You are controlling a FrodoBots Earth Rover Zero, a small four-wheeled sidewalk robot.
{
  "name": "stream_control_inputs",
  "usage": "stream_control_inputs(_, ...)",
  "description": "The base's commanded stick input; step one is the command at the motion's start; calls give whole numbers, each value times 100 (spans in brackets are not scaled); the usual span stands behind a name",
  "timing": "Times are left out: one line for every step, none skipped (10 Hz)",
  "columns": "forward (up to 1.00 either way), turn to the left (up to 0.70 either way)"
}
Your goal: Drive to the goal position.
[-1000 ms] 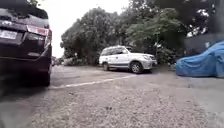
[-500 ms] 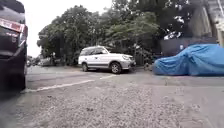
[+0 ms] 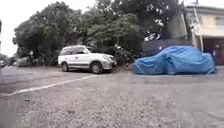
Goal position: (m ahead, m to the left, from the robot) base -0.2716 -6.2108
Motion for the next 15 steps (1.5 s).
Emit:
stream_control_inputs(0,-45)
stream_control_inputs(0,-45)
stream_control_inputs(0,-45)
stream_control_inputs(0,-45)
stream_control_inputs(0,-45)
stream_control_inputs(0,-45)
stream_control_inputs(0,-45)
stream_control_inputs(0,-45)
stream_control_inputs(0,-45)
stream_control_inputs(0,-45)
stream_control_inputs(0,-45)
stream_control_inputs(0,-45)
stream_control_inputs(0,-45)
stream_control_inputs(0,-45)
stream_control_inputs(0,-45)
